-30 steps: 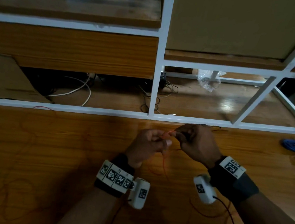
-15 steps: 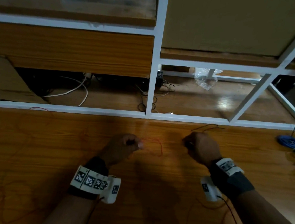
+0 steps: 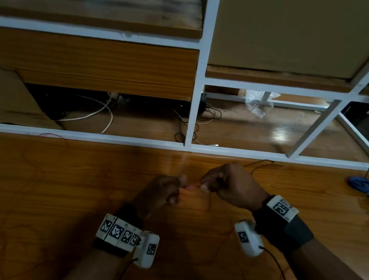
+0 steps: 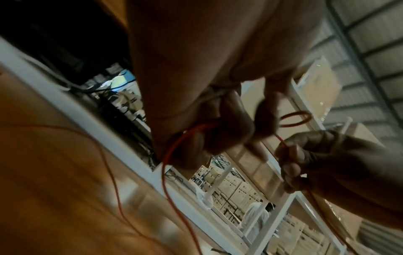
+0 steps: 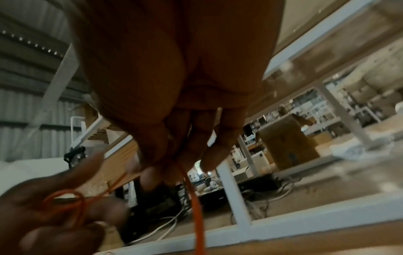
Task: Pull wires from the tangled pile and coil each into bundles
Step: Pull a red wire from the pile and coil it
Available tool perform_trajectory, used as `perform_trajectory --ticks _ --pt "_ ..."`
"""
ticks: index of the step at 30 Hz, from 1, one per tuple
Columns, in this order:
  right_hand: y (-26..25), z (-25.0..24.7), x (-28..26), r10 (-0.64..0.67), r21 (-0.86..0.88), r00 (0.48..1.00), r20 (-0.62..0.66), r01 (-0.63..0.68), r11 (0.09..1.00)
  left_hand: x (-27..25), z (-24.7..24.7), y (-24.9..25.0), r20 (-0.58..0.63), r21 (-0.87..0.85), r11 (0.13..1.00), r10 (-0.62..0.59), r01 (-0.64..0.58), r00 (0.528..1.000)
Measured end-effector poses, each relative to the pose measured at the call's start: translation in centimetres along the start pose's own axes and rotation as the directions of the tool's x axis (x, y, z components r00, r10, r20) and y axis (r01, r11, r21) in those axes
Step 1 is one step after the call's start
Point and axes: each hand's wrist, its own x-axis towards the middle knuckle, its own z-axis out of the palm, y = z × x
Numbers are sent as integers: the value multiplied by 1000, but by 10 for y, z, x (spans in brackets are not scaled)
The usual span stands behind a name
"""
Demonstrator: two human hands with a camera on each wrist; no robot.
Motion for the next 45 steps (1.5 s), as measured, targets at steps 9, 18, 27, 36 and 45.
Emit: perform_trajectory --ticks 9,18,27,36,45 --pt "24 -16 -22 23 -317 939 -343 -139 938 -4 -16 9 -135 139 990 20 -1 991" --pt "-1 10 -21 22 -264 992 126 12 964 5 -4 17 91 208 978 14 -33 996" --pt "23 -15 -20 75 -256 967 -242 -138 957 0 -41 8 -204 20 992 -118 124 972" --pt "4 21 -27 298 -547 951 -88 -296 783 -11 -41 8 -295 232 967 -29 101 955" --pt "-26 51 1 56 -277 997 -47 -67 958 2 -11 21 -101 383 923 90 -45 991"
